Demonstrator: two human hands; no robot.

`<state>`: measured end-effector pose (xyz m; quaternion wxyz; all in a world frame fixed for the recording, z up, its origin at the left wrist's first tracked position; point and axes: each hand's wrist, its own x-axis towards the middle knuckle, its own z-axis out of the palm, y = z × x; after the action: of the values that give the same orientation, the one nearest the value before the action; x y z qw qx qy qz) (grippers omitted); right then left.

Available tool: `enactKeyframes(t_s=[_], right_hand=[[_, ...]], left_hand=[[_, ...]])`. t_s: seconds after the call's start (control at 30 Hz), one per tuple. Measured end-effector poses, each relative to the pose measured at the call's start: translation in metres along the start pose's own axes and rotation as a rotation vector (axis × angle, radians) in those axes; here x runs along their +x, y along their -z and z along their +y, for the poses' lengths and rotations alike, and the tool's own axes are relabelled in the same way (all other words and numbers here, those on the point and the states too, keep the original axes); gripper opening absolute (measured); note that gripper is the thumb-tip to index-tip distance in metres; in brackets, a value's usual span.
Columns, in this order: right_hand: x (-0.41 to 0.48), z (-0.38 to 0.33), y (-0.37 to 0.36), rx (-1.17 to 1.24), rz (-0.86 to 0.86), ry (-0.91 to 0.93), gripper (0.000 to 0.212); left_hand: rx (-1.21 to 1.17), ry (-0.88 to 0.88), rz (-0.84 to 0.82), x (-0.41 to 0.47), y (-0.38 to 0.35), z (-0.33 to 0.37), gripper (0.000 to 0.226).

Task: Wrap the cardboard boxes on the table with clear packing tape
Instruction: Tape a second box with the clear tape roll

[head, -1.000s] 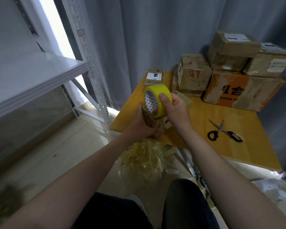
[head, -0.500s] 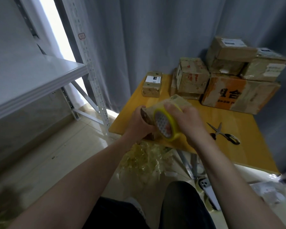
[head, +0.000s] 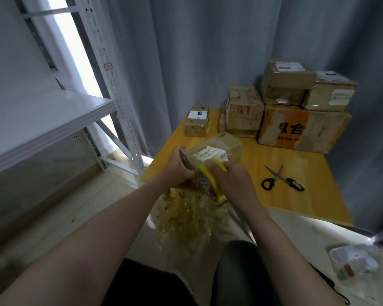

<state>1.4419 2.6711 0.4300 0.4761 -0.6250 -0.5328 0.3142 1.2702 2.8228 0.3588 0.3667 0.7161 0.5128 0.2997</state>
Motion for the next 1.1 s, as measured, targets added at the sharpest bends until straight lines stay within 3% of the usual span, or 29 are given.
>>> enactKeyframes(t_s=[0.17, 0.3, 0.4, 0.57, 0.7, 1.0, 1.1], right_hand=[[0.024, -0.03, 0.012, 0.066, 0.017, 0.052, 0.052], [0.033, -0.035, 0.014, 0.043, -0.015, 0.072, 0.07], [0.03, -0.03, 0.018, 0.049, -0.037, 0.061, 0.053], [0.015, -0.004, 0.02, 0.078, -0.116, -0.014, 0.05], [-0.001, 0.021, 0.011, 0.148, -0.157, -0.06, 0.03], [0.003, 0.031, -0.015, 0.197, -0.219, -0.167, 0.033], [0.009, 0.031, -0.02, 0.204, -0.245, -0.175, 0.023]], left_hand=[[0.01, -0.005, -0.035, -0.001, 0.002, 0.003, 0.108], [0.05, 0.006, -0.052, -0.002, 0.005, 0.009, 0.108], [0.062, 0.016, -0.071, 0.0, 0.006, 0.011, 0.105], [0.088, 0.034, -0.071, 0.002, 0.007, 0.011, 0.103], [0.089, 0.023, -0.087, 0.003, 0.007, 0.007, 0.104], [0.068, -0.078, -0.235, 0.01, 0.013, 0.016, 0.108], [0.127, -0.106, -0.314, 0.016, 0.018, 0.021, 0.091]])
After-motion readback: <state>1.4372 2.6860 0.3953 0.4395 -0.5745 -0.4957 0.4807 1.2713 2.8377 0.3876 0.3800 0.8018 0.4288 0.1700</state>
